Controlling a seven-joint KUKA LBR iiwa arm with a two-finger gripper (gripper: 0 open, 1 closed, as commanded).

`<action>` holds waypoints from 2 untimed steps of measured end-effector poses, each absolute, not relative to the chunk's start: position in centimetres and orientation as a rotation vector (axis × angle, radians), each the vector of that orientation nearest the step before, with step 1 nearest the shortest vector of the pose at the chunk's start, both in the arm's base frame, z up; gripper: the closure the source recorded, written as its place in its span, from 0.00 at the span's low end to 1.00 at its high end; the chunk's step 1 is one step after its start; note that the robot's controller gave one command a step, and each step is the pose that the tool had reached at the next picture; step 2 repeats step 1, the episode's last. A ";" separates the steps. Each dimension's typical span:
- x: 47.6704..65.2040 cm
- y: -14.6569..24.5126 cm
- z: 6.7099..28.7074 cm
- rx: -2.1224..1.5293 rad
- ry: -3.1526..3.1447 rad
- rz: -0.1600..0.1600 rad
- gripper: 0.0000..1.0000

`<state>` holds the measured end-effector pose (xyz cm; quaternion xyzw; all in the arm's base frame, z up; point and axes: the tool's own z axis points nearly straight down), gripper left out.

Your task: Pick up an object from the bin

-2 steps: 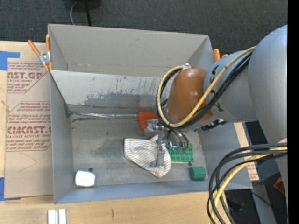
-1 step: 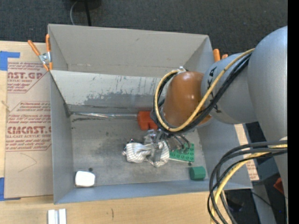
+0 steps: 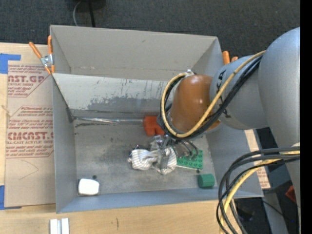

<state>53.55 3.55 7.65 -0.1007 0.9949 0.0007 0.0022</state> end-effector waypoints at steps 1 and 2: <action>53.9 5.4 26.5 -0.376 3.103 0.002 1.00; 53.9 5.4 26.5 -0.376 3.103 0.002 1.00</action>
Offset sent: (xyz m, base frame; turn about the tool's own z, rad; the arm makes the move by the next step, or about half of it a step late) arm 0.0000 0.0000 0.0000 0.0000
